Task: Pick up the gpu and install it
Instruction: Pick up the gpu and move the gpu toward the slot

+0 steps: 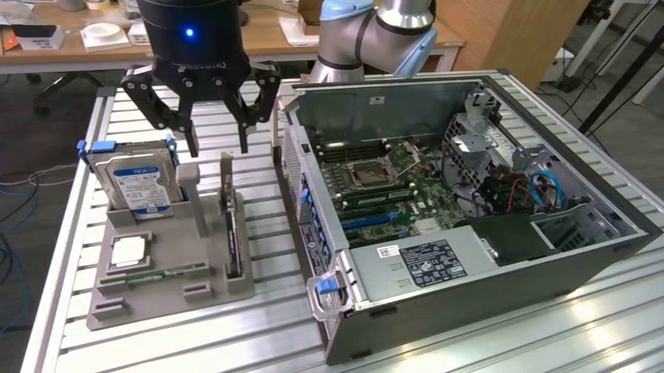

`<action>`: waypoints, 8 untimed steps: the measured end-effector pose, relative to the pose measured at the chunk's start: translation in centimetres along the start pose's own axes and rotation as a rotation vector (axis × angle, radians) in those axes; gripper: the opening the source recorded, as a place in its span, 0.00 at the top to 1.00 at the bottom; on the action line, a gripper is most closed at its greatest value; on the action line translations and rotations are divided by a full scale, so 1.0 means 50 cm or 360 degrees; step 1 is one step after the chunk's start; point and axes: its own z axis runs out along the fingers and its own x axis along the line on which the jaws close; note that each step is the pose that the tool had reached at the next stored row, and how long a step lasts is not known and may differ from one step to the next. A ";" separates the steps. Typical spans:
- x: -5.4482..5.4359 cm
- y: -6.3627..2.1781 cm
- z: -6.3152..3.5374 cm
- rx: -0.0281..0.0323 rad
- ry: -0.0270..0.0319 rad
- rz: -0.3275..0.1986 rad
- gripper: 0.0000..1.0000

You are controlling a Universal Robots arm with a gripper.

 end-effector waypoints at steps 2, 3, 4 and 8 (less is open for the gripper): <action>-0.002 0.000 0.003 -0.00001 -0.00001 0.0000 0.41; -0.003 0.000 0.005 -0.00002 -0.00003 0.0000 0.41; -0.004 0.000 0.007 -0.00001 -0.00001 0.0000 0.41; -0.011 0.000 0.012 0.00011 -0.00002 0.0000 0.41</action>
